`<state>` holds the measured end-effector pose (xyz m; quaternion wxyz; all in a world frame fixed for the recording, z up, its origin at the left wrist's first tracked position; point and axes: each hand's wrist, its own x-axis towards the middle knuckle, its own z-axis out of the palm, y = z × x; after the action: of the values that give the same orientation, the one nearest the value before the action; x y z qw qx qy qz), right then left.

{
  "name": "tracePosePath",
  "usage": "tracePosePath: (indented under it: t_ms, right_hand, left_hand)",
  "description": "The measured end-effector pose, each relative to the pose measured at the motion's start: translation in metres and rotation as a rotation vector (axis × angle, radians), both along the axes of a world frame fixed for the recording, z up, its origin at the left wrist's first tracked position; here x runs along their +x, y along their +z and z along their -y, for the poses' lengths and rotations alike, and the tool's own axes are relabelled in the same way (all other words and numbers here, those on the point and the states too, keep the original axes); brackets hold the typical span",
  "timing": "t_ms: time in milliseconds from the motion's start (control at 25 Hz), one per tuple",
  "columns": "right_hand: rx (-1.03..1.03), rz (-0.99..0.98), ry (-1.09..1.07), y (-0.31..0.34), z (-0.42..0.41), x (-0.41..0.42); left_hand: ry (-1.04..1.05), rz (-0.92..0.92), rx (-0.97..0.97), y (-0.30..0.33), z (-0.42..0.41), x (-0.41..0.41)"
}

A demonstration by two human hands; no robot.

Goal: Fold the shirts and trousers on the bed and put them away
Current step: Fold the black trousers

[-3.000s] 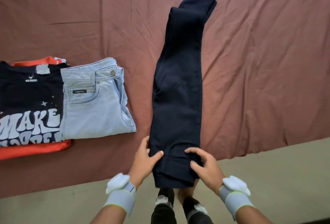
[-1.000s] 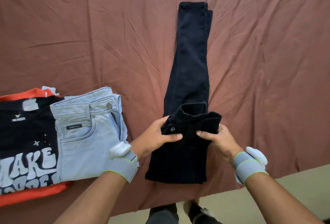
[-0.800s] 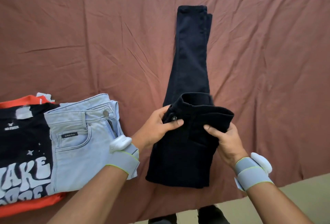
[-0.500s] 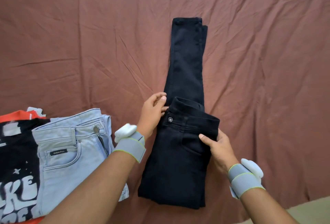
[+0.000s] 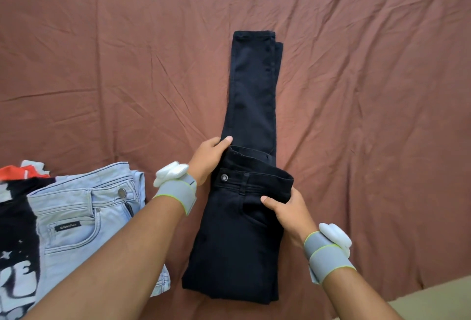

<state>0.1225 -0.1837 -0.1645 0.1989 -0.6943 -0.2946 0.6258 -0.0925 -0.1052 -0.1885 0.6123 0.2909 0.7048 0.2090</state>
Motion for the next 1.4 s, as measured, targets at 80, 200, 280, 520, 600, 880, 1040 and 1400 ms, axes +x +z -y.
tracePosePath:
  t_ms: [80,200,280,520,600,880,1040,1400]
  right_hand:
    - [0.014,0.102,0.037,0.002,0.012,-0.001]
    - [0.042,0.146,0.07,0.012,0.037,-0.006]
    - [0.026,0.102,0.096,0.015,0.047,-0.007]
    - [-0.085,0.17,0.312,0.026,0.094,0.02]
    - [-0.156,0.172,0.337,0.044,0.116,0.026]
    - [0.186,0.227,0.084,0.03,-0.013,-0.001]
    - [0.297,0.223,0.15,0.002,-0.129,-0.032]
    - [0.303,0.018,-0.141,-0.011,-0.207,-0.037]
  left_hand:
    - [0.037,0.144,-0.027,0.009,0.025,-0.004]
    - [0.047,0.235,-0.054,0.019,0.074,-0.012]
    - [0.021,0.313,-0.045,0.022,0.113,-0.012]
    - [-0.186,0.146,-0.015,0.032,0.22,0.015]
    - [-0.125,0.064,-0.054,0.051,0.245,0.027]
    - [0.142,-0.167,0.218,0.034,0.058,0.014]
    - [0.195,0.05,0.118,0.001,-0.077,0.011]
    - [-0.096,-0.167,0.781,0.015,-0.104,0.03]
